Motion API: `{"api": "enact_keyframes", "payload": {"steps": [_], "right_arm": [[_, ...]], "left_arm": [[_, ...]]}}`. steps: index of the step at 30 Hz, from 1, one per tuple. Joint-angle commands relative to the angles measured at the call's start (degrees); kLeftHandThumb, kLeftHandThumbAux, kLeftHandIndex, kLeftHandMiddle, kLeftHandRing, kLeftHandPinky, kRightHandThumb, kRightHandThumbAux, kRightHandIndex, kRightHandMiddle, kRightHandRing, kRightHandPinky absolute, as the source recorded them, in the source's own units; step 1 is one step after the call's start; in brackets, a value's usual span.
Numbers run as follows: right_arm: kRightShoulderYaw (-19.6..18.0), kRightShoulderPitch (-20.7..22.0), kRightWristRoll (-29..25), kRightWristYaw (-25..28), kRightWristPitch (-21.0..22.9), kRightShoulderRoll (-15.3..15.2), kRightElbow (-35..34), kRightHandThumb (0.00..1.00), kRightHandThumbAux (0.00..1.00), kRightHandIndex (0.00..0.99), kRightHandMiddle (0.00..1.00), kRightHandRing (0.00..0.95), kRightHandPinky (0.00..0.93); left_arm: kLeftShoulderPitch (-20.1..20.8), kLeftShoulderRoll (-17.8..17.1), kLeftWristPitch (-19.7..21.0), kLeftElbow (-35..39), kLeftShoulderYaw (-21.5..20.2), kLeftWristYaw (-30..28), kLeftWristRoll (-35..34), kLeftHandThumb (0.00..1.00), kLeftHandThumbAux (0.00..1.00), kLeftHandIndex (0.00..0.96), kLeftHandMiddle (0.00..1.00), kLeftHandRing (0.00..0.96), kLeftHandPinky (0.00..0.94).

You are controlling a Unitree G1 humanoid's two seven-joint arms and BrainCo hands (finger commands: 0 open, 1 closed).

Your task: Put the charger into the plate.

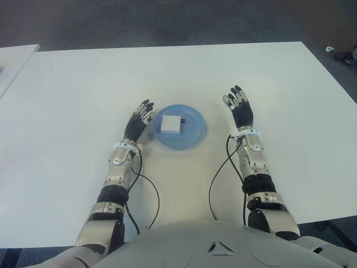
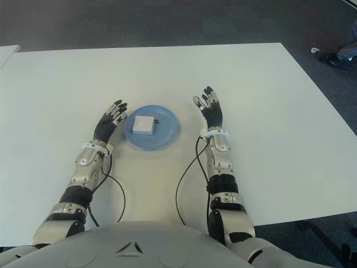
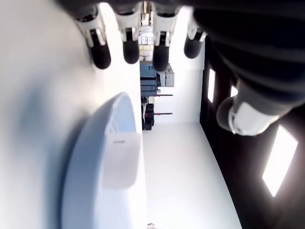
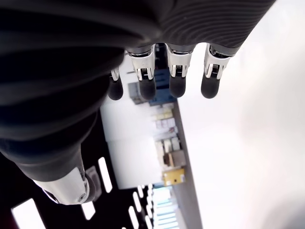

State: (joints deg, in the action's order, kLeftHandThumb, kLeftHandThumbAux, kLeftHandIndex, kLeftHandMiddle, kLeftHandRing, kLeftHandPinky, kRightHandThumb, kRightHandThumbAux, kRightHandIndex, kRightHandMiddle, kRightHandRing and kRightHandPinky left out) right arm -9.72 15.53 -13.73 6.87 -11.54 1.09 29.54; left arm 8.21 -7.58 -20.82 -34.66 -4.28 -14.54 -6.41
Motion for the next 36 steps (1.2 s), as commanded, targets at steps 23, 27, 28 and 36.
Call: {"api": "enact_keyframes", "payload": {"steps": [23, 27, 28, 36], "right_arm": [[-0.56, -0.46, 0.97, 8.38, -8.83, -1.21, 14.98, 0.098, 0.653, 0.026, 0.087, 0.05, 0.029], [-0.4, -0.49, 1.23, 8.76, -9.86, -1.36, 16.33, 0.093, 0.65, 0.027, 0.085, 0.05, 0.035], [-0.27, -0.57, 1.45, 8.93, -10.21, -1.49, 17.06, 0.092, 0.648, 0.028, 0.085, 0.049, 0.036], [0.7, -0.88, 3.57, 8.6, -11.72, -2.56, 21.39, 0.086, 0.639, 0.027, 0.08, 0.047, 0.03]], "left_arm": [[-2.46, -1.99, 2.29, -0.97, -0.4, -0.74, 0.26, 0.0, 0.579, 0.057, 0.142, 0.115, 0.083], [-2.67, -1.92, 2.3, -0.81, -0.39, -0.64, 0.29, 0.0, 0.569, 0.055, 0.14, 0.112, 0.067], [-2.77, -1.85, 2.37, -0.7, -0.38, -0.6, 0.27, 0.0, 0.563, 0.053, 0.14, 0.111, 0.067], [-3.16, -0.9, 1.39, -0.5, -0.64, 1.41, 0.75, 0.0, 0.548, 0.043, 0.138, 0.115, 0.088]]}}
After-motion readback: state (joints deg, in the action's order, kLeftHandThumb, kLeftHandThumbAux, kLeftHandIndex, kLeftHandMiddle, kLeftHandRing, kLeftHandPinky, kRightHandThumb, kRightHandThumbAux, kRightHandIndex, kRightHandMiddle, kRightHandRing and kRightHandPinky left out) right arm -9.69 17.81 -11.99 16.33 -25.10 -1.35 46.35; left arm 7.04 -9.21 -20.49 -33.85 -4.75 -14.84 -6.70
